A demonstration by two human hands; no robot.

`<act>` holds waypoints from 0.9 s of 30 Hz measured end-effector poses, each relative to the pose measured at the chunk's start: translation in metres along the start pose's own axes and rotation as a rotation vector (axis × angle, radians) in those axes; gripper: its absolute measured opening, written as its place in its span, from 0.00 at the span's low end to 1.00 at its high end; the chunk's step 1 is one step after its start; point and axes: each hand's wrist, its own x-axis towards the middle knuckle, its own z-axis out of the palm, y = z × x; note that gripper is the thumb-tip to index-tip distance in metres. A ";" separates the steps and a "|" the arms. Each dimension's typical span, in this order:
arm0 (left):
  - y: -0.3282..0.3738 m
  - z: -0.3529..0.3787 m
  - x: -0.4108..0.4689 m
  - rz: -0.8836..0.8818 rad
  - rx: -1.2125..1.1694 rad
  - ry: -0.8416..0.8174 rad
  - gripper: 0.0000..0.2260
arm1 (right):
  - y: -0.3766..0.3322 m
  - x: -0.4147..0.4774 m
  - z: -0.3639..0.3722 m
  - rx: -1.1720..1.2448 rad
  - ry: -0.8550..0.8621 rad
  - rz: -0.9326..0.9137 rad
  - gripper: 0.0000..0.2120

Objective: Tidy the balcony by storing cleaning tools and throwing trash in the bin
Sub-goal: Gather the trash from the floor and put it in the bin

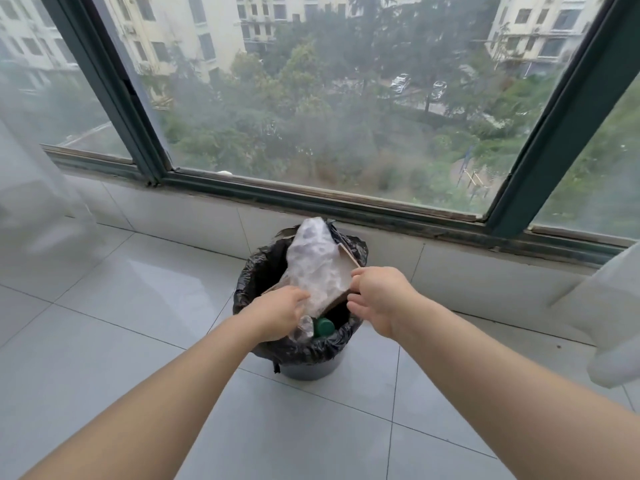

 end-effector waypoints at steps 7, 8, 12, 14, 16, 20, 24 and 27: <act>0.002 -0.002 0.022 -0.184 0.314 -0.142 0.08 | 0.001 -0.015 -0.034 0.021 0.064 -0.033 0.10; 0.003 -0.004 0.023 -0.197 0.345 -0.159 0.10 | 0.003 -0.017 -0.036 0.030 0.062 -0.027 0.09; 0.012 -0.012 0.013 -0.249 0.353 -0.016 0.10 | 0.005 -0.028 -0.045 0.064 0.042 -0.062 0.10; 0.024 -0.019 0.001 -0.284 0.331 0.134 0.12 | 0.004 -0.035 -0.049 0.073 0.028 -0.098 0.09; 0.044 -0.025 -0.015 -0.240 0.307 0.272 0.12 | 0.003 -0.042 -0.053 0.092 0.022 -0.132 0.07; 0.101 -0.037 -0.051 -0.016 0.080 0.514 0.09 | -0.001 -0.065 -0.068 0.141 0.030 -0.214 0.06; 0.172 -0.042 -0.084 0.198 -0.063 0.578 0.09 | -0.004 -0.098 -0.105 0.190 0.103 -0.331 0.09; 0.234 -0.037 -0.104 0.365 -0.135 0.600 0.08 | -0.003 -0.128 -0.151 0.212 0.205 -0.444 0.09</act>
